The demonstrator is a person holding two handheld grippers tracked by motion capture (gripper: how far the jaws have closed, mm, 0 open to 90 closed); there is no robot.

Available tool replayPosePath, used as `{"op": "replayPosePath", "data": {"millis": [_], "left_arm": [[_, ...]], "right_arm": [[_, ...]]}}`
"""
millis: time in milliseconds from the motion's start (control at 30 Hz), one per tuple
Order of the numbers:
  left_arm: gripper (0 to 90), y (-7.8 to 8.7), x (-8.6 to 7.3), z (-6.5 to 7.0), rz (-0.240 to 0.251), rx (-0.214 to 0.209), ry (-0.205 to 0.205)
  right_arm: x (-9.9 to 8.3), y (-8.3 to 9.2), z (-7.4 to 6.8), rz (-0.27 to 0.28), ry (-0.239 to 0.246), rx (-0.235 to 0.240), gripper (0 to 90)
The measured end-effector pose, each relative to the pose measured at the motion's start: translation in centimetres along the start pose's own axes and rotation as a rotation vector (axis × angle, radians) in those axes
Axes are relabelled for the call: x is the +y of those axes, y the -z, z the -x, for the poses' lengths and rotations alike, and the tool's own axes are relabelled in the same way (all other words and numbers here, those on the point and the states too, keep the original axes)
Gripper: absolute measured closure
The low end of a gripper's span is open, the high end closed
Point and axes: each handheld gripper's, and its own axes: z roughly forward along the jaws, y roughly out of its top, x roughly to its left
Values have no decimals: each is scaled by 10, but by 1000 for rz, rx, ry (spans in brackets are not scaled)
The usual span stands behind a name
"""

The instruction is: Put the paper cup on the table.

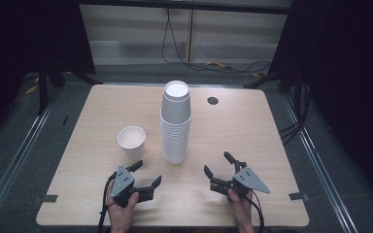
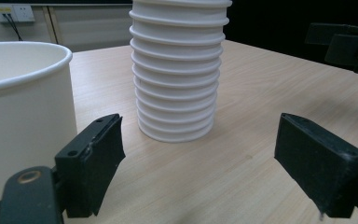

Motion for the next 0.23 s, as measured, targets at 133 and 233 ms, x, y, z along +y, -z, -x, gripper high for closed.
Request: {"op": "replayPosePath", "data": {"millis": [133,233], "left_arm": [[155,3,-1,0,25,-5,-12],[154,4,-2,-2,45,-19,17]], "right_arm": [[0,0,0,-1,-1,-2,137],[0,0,0,-5,-1,0,137]]}}
